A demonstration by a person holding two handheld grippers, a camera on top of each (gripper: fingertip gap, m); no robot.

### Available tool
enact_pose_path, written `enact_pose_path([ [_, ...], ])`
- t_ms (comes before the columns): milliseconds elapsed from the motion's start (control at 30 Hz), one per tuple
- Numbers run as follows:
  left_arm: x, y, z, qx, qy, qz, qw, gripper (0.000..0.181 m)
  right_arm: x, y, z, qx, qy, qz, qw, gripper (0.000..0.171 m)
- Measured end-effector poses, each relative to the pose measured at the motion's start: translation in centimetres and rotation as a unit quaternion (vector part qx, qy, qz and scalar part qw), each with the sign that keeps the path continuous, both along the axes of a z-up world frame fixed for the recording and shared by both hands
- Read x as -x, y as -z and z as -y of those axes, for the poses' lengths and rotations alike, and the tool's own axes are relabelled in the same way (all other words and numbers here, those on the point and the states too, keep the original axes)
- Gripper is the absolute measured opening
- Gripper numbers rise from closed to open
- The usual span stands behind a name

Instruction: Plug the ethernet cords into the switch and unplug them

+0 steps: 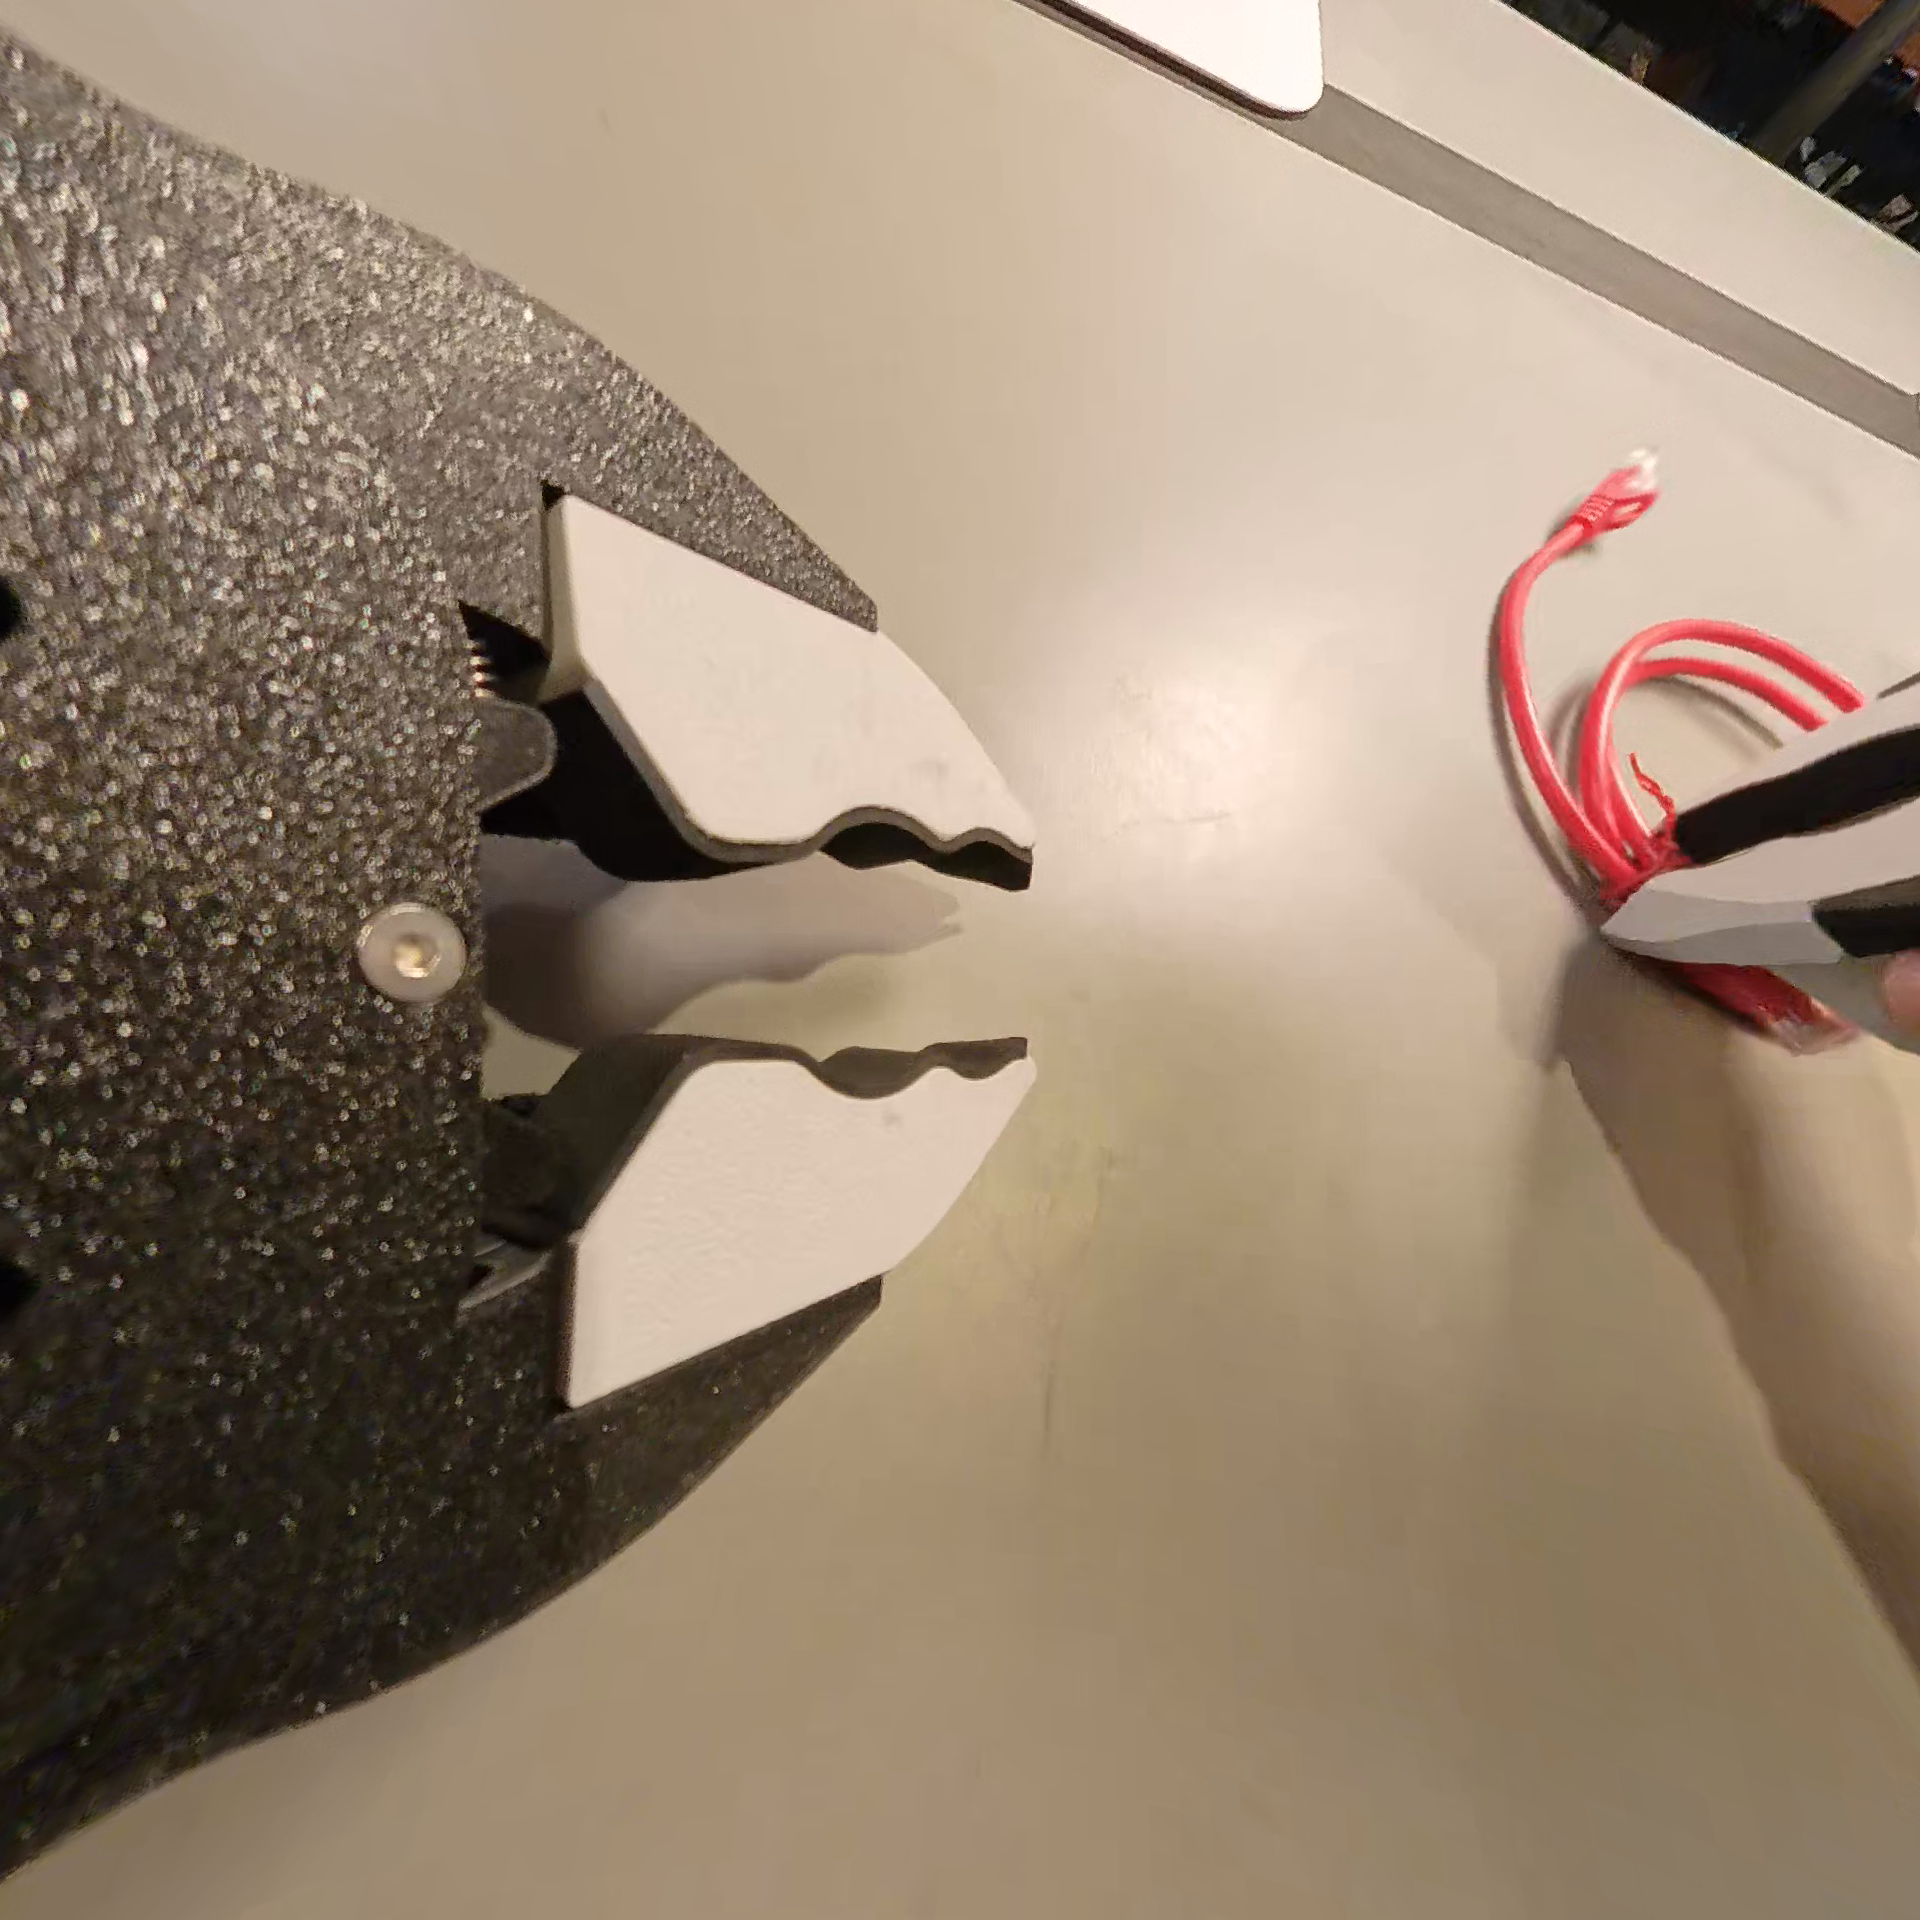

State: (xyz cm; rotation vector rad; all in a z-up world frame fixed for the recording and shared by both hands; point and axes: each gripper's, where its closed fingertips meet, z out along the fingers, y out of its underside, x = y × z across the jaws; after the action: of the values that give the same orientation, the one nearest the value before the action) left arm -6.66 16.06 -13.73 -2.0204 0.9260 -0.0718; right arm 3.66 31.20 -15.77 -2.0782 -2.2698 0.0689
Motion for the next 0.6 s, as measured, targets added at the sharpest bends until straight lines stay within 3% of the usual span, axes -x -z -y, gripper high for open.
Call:
enact_pose_path([
  [133,0.0,0.0,0.1,0.0,0.001,0.0,1.0,0.031,0.2,-1.8,1.4,0.004,-0.007,-0.055,0.998,0.015],
  [300,0.0,0.1,0.1,0.002,0.0,-0.001,1.0,0.031,0.0,-11.5,1.1,-0.01,0.036,-0.229,0.973,0.015],
  [467,0.0,0.1,0.1,0.003,0.0,-0.004,1.0,0.031,-8.0,-21.3,-2.3,-0.129,0.109,-0.312,0.935,0.015],
  [600,0.0,0.2,0.1,0.004,0.0,-0.008,1.0,0.031,-16.0,-21.4,-3.9,-0.173,0.177,-0.277,0.928,0.016],
])
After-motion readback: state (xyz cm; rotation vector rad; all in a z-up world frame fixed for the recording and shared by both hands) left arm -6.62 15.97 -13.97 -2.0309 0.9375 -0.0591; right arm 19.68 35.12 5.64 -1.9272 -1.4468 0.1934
